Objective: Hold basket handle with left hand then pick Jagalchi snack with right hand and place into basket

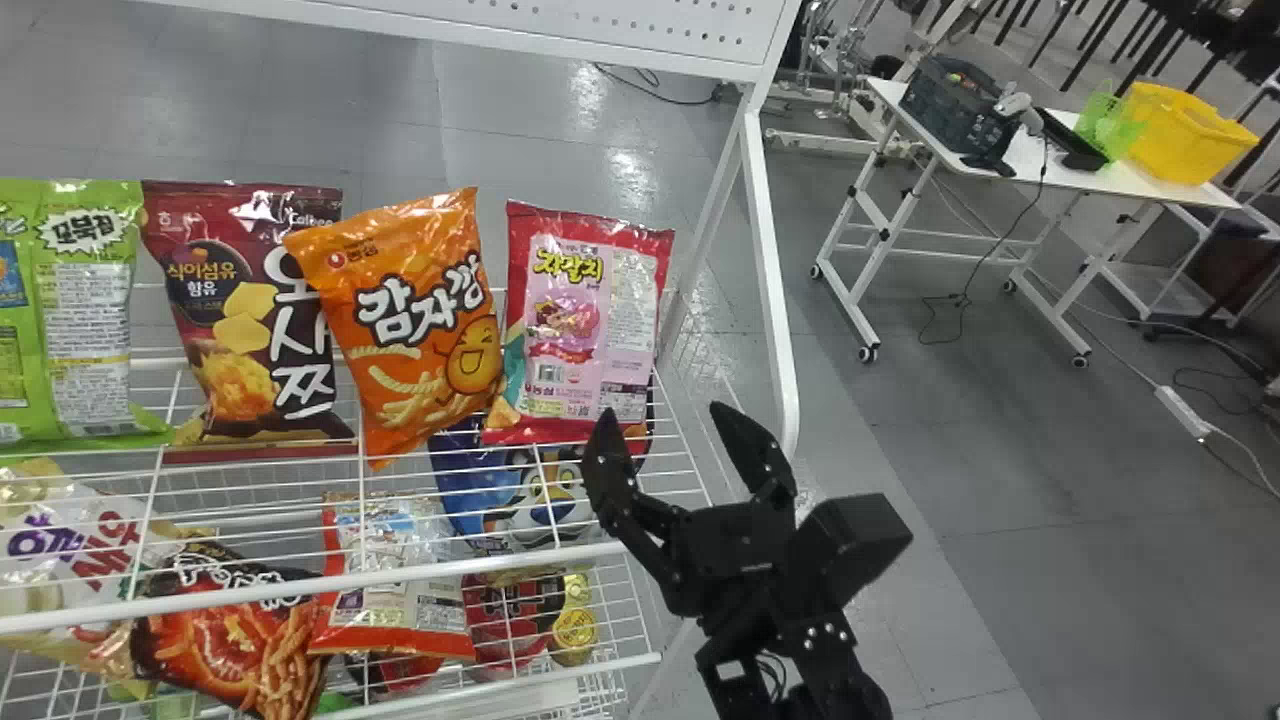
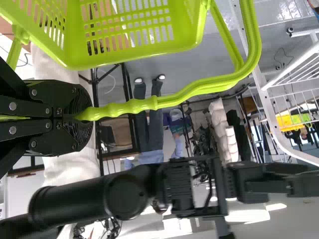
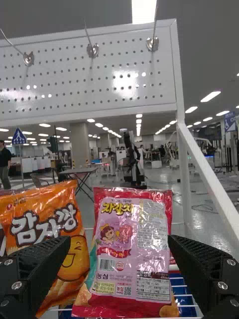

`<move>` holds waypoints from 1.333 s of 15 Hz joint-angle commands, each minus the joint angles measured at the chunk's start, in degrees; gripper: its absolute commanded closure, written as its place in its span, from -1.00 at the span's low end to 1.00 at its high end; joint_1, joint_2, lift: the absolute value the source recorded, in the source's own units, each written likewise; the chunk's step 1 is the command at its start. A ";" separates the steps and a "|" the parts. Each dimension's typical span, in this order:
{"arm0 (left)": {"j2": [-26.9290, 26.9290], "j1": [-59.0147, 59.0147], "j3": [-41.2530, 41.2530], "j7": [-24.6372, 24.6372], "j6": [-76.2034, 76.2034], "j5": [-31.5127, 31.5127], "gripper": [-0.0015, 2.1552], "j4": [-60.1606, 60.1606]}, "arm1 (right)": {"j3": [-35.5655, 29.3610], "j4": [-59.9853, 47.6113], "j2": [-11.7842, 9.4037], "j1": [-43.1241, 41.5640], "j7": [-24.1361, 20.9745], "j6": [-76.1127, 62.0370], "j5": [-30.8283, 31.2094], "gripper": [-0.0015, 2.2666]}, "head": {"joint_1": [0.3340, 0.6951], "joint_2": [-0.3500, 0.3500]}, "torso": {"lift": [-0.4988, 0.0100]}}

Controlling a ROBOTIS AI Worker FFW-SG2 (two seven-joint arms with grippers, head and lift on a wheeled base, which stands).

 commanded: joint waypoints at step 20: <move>0.23 -2.99 0.79 -2.11 0.16 0.06 0.13 5.59 | 2.78 30.63 1.94 -32.57 -0.63 11.24 0.86 -0.93 | 1.00 -0.79 | 0.92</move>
